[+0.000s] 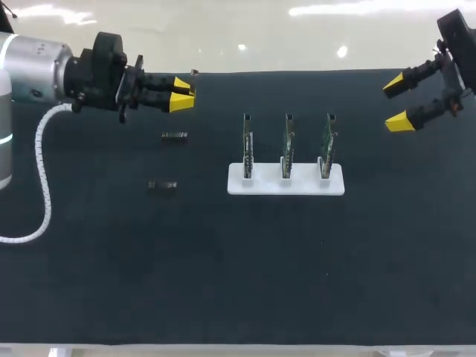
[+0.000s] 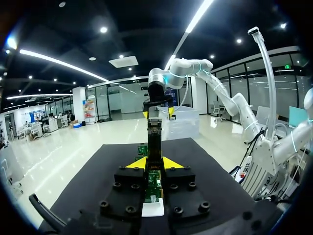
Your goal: Pick up the optical module with the left hand, and insert it into the network port with the right hand.
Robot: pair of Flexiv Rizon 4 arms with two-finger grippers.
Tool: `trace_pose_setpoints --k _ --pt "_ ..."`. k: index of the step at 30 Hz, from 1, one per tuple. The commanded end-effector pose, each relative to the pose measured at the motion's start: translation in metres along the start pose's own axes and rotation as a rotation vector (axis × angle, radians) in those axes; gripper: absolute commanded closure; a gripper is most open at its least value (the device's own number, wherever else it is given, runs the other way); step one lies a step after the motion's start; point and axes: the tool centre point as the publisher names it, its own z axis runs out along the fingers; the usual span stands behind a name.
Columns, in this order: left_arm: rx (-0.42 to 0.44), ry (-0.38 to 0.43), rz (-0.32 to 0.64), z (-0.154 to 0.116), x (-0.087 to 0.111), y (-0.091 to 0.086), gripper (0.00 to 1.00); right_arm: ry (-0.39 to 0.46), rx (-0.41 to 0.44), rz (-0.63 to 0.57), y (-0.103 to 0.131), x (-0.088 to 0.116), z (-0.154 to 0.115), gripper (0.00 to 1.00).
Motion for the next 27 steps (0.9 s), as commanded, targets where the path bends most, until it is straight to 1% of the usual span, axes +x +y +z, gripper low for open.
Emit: trace_pose_setpoints --k 1,3,5,7,9,11,18,20,23,27 --pt "0.001 -0.001 0.001 0.0 0.001 0.001 1.0 -0.008 -0.027 0.017 -0.011 -0.012 0.006 0.0" --pt "0.001 -0.001 0.001 0.0 0.001 0.001 1.0 -0.009 -0.035 0.009 -0.013 -0.02 0.009 0.0" --pt "0.001 -0.001 0.001 0.0 0.001 0.001 1.0 -0.005 -0.034 -0.03 -0.014 -0.032 0.013 0.0" --pt "0.001 -0.001 0.001 0.0 0.001 0.001 1.0 0.003 -0.048 -0.065 -0.014 -0.044 0.02 0.0" --pt "0.001 -0.001 0.001 0.0 0.001 0.001 1.0 0.011 -0.064 -0.076 -0.014 -0.056 0.028 0.0" --pt "0.001 -0.001 0.001 0.0 0.001 0.001 1.0 0.021 -0.062 -0.098 -0.011 -0.069 0.036 0.0" --pt "0.001 -0.001 0.001 0.0 0.001 0.001 1.0 0.013 -0.08 -0.091 0.0 -0.109 0.065 0.0" --pt "0.001 -0.001 0.001 0.0 0.001 0.001 1.0 0.016 -0.067 -0.09 0.007 -0.12 0.072 0.0" --pt "0.001 -0.001 0.001 0.0 0.001 0.001 1.0 0.003 -0.07 -0.101 0.015 -0.138 0.086 0.0" --pt "0.001 -0.001 0.001 0.0 0.001 0.001 1.0 -0.003 -0.049 -0.089 0.025 -0.157 0.101 0.0"
